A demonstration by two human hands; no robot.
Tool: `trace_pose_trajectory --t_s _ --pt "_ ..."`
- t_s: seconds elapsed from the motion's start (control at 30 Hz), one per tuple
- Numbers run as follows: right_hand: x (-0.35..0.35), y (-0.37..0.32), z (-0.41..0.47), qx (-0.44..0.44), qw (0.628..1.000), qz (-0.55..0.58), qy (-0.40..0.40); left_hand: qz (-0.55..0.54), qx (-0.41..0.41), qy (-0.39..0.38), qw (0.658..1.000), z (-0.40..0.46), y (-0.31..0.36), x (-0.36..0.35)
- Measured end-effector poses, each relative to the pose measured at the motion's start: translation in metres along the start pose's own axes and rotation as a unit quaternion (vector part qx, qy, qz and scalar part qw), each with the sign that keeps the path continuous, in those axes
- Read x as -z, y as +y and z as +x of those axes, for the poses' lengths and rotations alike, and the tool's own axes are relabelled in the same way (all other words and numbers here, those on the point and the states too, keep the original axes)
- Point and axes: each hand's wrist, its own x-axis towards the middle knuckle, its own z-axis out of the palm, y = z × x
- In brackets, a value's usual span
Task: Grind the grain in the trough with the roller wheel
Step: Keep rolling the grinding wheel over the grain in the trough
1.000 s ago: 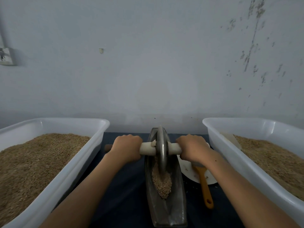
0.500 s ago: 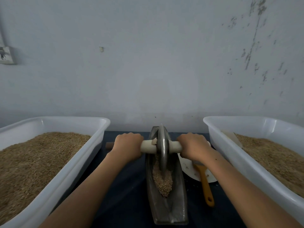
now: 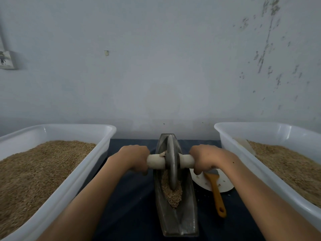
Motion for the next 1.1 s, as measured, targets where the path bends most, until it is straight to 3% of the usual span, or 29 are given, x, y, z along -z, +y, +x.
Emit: trace_pose_trajectory --t_s 0.13,0.33,0.4,0.47,0.6,0.73,0.87,1.03,1.1 --pt "-0.003 -0.001 0.004 -0.004 0.999 -0.020 0.050 0.020 0.008 0.048 0.999 0.003 0.000 -0.002" --pt "-0.016 -0.007 0.010 -0.022 0.971 -0.037 0.235 0.031 0.019 0.220 0.975 0.007 0.002 -0.015" --pt "-0.016 -0.007 0.011 -0.014 0.967 -0.043 0.251 0.026 0.013 0.220 0.975 0.007 0.001 -0.016" --pt "-0.012 -0.004 0.008 -0.005 0.978 -0.050 0.202 0.034 0.006 0.174 0.984 0.006 0.000 -0.011" --pt "-0.001 0.001 0.000 0.008 0.999 -0.015 0.029 0.020 0.007 0.024 0.999 -0.001 0.001 0.001" --pt "0.000 0.001 0.000 0.003 1.000 0.008 -0.016 -0.021 0.010 -0.046 0.999 -0.001 0.001 0.004" --pt "-0.002 0.002 0.005 0.004 1.000 -0.009 0.028 0.025 0.021 0.043 0.999 0.002 0.003 -0.001" --pt "-0.014 -0.003 0.010 -0.022 0.976 -0.039 0.214 0.049 0.018 0.215 0.975 0.008 0.003 -0.013" --pt "-0.017 -0.006 0.010 -0.024 0.969 -0.035 0.243 0.039 0.017 0.228 0.973 0.008 0.003 -0.015"
